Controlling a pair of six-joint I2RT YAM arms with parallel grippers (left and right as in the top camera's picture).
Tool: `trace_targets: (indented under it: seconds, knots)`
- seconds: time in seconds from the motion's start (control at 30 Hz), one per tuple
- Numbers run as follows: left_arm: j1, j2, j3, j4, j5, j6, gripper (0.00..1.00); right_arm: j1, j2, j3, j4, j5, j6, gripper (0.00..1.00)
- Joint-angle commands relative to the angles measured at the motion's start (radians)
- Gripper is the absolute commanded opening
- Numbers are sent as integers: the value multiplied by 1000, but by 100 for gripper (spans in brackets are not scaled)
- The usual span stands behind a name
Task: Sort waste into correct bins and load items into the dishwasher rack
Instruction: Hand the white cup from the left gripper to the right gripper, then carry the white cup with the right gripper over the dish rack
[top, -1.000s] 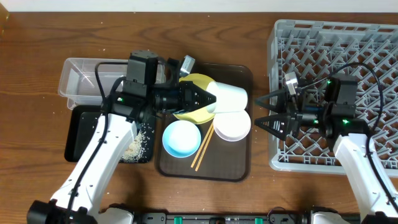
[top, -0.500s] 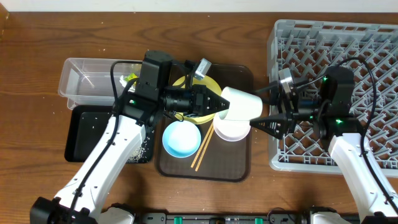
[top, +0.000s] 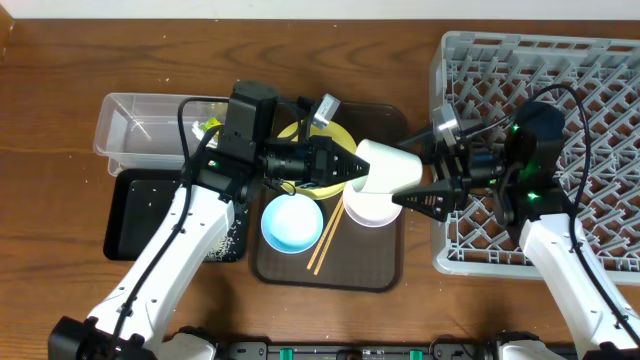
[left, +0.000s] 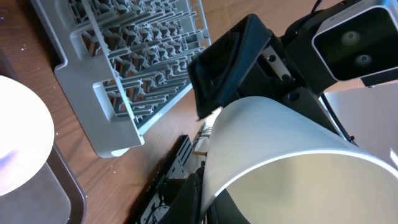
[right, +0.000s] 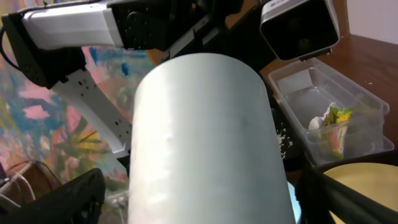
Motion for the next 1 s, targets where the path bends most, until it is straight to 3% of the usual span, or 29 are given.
trace_targets:
  seconds: [0.0, 0.17, 0.4, 0.73, 0.8, 0.87, 0.97]
  knots:
    - [-3, 2, 3, 2, -4, -2, 6, 14, 4, 8, 14, -18, 52, 91]
    - [-3, 2, 3, 2, -4, -2, 6, 14, 4, 8, 21, -18, 51, 68]
    - [-3, 2, 3, 2, -3, -2, 6, 14, 4, 8, 21, -18, 51, 67]
    - [-3, 2, 3, 2, -31, 30, 8, 14, 4, 8, 21, -10, 51, 54]
    - [-3, 2, 3, -12, -67, 62, 14, 14, 4, 8, 21, -6, 51, 49]
    - [-3, 2, 3, -58, -139, 112, 29, 14, 4, 8, 20, 1, 52, 48]
    - [-3, 2, 3, -170, -299, 180, 38, 14, 4, 8, 20, 54, 79, 44]
